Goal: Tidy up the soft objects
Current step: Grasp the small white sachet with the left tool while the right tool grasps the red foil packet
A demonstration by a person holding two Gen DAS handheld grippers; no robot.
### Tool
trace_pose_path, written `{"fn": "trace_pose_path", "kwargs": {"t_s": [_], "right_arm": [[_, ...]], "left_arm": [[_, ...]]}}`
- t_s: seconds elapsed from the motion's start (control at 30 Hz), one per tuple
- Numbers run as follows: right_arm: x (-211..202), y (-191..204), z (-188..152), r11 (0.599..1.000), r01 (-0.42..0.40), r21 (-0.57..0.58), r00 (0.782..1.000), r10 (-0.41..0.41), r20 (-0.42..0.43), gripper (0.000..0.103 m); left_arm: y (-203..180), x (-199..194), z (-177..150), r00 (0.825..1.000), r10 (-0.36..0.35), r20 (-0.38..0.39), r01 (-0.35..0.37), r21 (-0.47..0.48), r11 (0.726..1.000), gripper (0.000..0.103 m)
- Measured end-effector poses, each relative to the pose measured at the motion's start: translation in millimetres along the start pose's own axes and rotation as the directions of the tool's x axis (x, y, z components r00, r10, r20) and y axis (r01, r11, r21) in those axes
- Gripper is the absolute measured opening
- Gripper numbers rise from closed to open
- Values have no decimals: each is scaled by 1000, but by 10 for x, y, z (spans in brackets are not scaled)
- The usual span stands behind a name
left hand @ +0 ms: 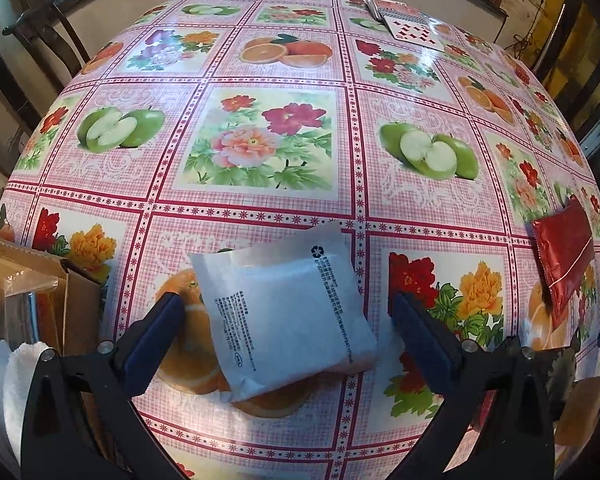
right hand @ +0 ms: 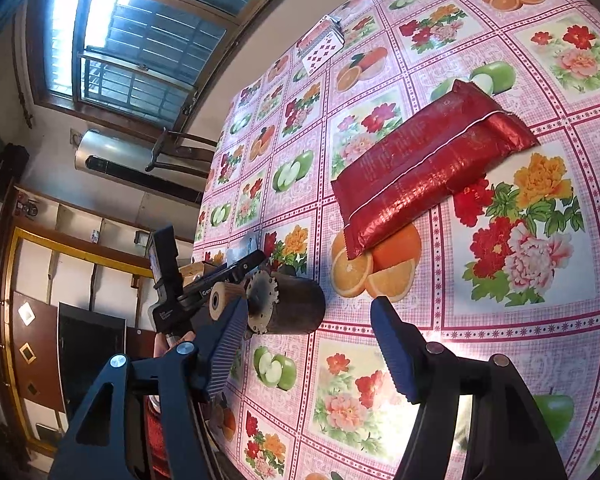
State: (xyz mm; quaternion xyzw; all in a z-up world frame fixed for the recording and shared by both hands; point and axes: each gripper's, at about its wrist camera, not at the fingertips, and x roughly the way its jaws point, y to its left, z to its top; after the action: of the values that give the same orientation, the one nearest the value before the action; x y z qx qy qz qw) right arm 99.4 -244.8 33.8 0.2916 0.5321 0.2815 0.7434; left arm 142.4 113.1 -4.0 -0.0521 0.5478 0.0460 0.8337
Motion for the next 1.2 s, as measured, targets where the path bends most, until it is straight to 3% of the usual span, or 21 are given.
{"fn": "trace_pose_path", "kwargs": {"t_s": [0.17, 0.27, 0.33, 0.37, 0.47, 0.57, 0.6, 0.73, 0.87, 0.93, 0.97, 1.0, 1.07, 1.2], "right_arm": [[168, -80, 107, 996, 64, 65, 998, -64, 12, 67], [279, -221, 176, 988, 28, 155, 999, -32, 23, 67], [340, -304, 209, 979, 56, 194, 997, -66, 43, 67], [362, -351, 226, 973, 79, 218, 994, -92, 50, 67], [363, -416, 305, 960, 107, 261, 990, -126, 57, 66], [333, -401, 411, 951, 159, 264, 982, -180, 58, 72], [340, -415, 438, 946, 163, 279, 981, -186, 60, 78], [409, -451, 543, 929, 128, 348, 982, -168, 89, 80], [527, -318, 677, 927, 201, 316, 968, -238, 82, 81], [554, -260, 718, 914, 286, 288, 943, -322, 82, 66], [580, -233, 738, 903, 339, 263, 928, -368, 65, 45], [610, -237, 757, 903, 351, 246, 926, -374, 50, 31], [618, -225, 787, 907, 366, 209, 924, -381, 36, 28], [652, -102, 771, 895, 430, 117, 897, -438, 54, 19]], "left_arm": [[-86, -10, 20, 1000, -5, 0, 5, 8, 1000, 99], [-121, -43, 25, 1000, -12, 8, 12, 18, 1000, 86], [-135, -73, 34, 1000, -19, 9, 19, 29, 999, 67], [-140, -81, 38, 1000, -21, 5, 21, 33, 999, 64], [-150, -70, 53, 1000, -23, 0, 23, 45, 999, 63], [-150, -64, 43, 1000, -27, 4, 27, 48, 998, 63], [-149, -64, 41, 1000, -29, 5, 29, 49, 998, 63], [-146, -69, 29, 999, -37, 2, 37, 54, 998, 62], [-143, -74, 22, 999, -42, 2, 42, 62, 997, 61], [-139, -76, 20, 999, -46, 2, 46, 63, 997, 61], [-139, -76, 18, 999, -48, 3, 47, 64, 997, 62], [-141, -77, 15, 999, -48, 4, 47, 66, 997, 62], [-141, -79, 11, 999, -48, 5, 47, 68, 997, 62], [-128, -87, 8, 998, -56, 9, 55, 64, 996, 62]]}}
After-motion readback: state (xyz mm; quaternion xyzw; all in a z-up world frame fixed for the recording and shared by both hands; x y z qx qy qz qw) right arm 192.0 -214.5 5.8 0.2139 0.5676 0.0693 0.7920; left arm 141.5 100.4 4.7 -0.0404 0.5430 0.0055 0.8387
